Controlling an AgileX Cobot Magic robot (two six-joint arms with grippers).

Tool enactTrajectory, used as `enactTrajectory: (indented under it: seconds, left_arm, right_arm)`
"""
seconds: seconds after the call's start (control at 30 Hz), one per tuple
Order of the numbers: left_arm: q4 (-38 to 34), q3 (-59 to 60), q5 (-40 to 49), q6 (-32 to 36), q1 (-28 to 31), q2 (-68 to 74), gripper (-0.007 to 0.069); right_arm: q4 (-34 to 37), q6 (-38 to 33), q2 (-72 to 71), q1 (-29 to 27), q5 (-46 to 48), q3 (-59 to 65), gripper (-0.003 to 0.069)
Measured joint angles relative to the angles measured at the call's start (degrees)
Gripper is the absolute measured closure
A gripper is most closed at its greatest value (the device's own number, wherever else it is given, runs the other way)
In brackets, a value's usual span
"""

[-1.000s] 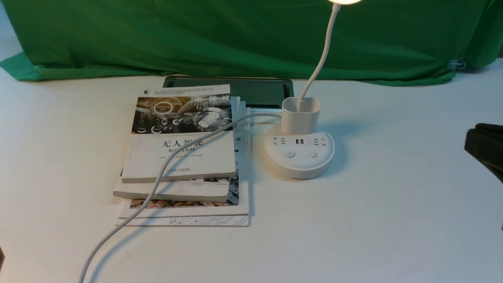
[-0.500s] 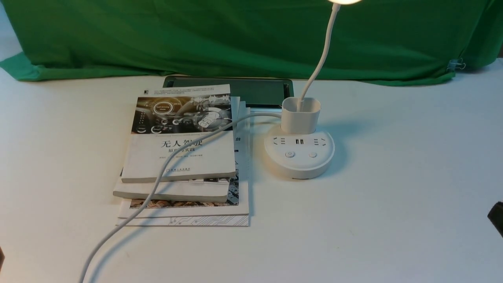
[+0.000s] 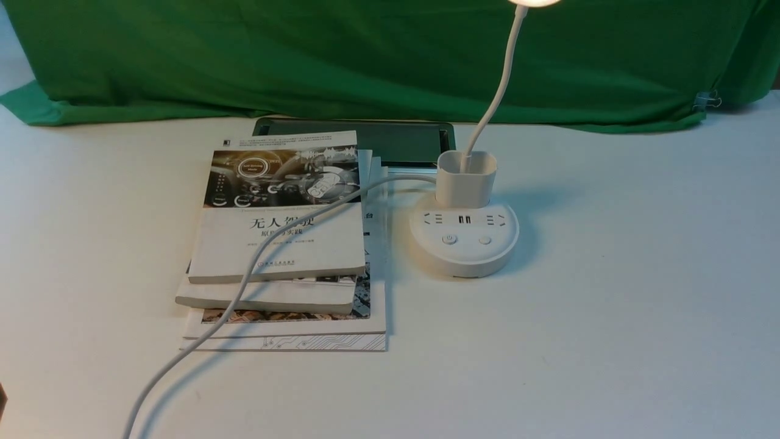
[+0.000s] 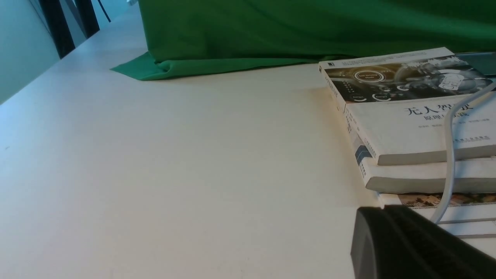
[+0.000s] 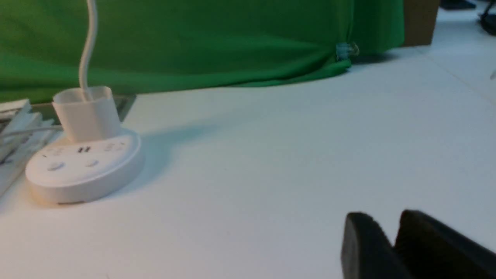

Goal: Turn on the desk lamp on the white desktop with your hand.

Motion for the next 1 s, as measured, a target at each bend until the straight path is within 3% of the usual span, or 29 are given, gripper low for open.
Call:
enactTrajectory:
  seconds: [1.0]
  left_arm:
    - [0.1,0.0,0.0,0.0,0.0,0.0,0.0603]
  right_arm:
    - [0.0,0.1,0.0,-0.3,0.5,0.0,0.0422]
